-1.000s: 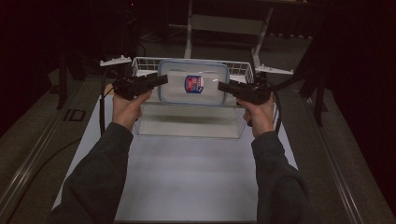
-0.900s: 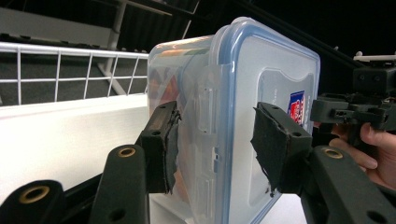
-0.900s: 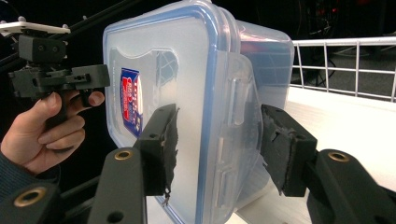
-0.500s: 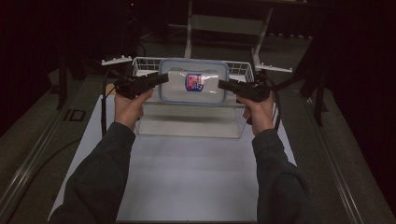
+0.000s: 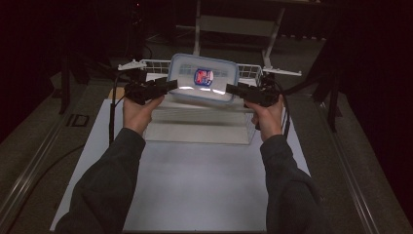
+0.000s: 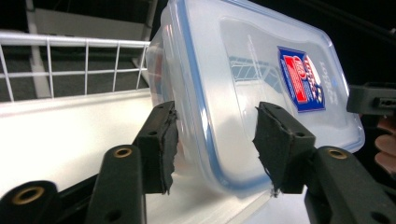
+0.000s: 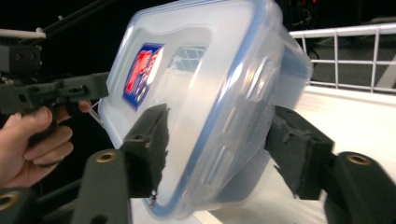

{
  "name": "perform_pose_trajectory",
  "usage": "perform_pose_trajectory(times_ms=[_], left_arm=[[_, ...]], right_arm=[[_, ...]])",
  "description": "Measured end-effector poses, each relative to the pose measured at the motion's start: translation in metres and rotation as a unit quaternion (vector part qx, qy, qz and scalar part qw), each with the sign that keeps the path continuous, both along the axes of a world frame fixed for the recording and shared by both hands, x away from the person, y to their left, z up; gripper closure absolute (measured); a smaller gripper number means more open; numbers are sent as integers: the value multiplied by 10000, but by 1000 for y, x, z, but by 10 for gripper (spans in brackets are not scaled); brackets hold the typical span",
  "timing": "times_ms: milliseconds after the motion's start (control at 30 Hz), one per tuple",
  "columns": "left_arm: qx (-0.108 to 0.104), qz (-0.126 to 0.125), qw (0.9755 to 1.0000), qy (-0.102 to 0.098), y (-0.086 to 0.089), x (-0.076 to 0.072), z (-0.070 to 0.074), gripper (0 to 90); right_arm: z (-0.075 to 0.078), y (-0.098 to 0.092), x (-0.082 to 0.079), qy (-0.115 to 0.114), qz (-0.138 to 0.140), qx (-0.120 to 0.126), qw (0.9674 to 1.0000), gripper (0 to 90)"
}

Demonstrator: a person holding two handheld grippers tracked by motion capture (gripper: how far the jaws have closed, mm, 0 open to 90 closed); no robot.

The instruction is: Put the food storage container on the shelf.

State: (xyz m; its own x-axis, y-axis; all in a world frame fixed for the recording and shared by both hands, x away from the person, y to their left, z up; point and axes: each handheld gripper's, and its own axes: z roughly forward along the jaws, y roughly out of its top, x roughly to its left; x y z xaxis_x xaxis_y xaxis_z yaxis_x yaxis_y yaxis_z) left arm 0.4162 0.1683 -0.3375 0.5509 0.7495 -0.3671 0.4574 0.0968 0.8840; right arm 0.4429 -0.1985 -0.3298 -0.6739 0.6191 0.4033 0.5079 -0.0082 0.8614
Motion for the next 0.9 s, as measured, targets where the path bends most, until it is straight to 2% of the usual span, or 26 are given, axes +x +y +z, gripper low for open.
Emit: perform_pose_trajectory(times_ms=[67, 133, 200, 233, 267, 333, 367, 467, 533, 700, 767, 800, 900], left_arm=[[-93, 15, 9999, 41, 1, 2, -2, 525], [-90, 58, 9999, 43, 0, 3, -2, 519], [-96, 67, 9999, 53, 0, 3, -2, 519], [-120, 41, 9999, 48, 0, 3, -2, 520], [-228, 48, 9997, 7, 1, 2, -2, 529], [-72, 74, 9999, 19, -1, 2, 0, 551], [9, 63, 10000, -50, -3, 1, 0, 542], [49, 23, 9999, -122, -4, -2, 1, 530], [109, 5, 9998, -172, -4, -4, 2, 528], [211, -1, 9996, -213, 3, -10, 8, 510], [422, -7, 9989, -227, 6, -16, 11, 503], [505, -7, 9984, -246, 6, -19, 12, 496], [840, -59, 9959, -337, 10, -32, 17, 483]], right_arm=[[-2, -1, 4, 113, -34, 118, 9999, 370], [-4, -3, 8, 235, -39, 244, 9994, 363], [-4, -4, 12, 322, -29, 302, 9990, 353], [-3, -3, 13, 269, -112, 246, 9993, 348], [-1, -2, 12, 184, -262, 121, 9994, 366], [3, 2, 11, 79, -405, -220, 9989, 361], [5, 5, 10, 14, -493, -342, 9982, 353], [12, 11, 5, -277, -638, -800, 9944, 359], [16, 14, 0, -481, -616, -1065, 9912, 371], [24, 15, -12, -828, -508, -1459, 9845, 397], [27, 14, -18, -930, -440, -1685, 9803, 397], [28, 14, -23, -1005, -399, -1830, 9771, 397], [32, 13, -35, -1173, -265, -2035, 9717, 398]])
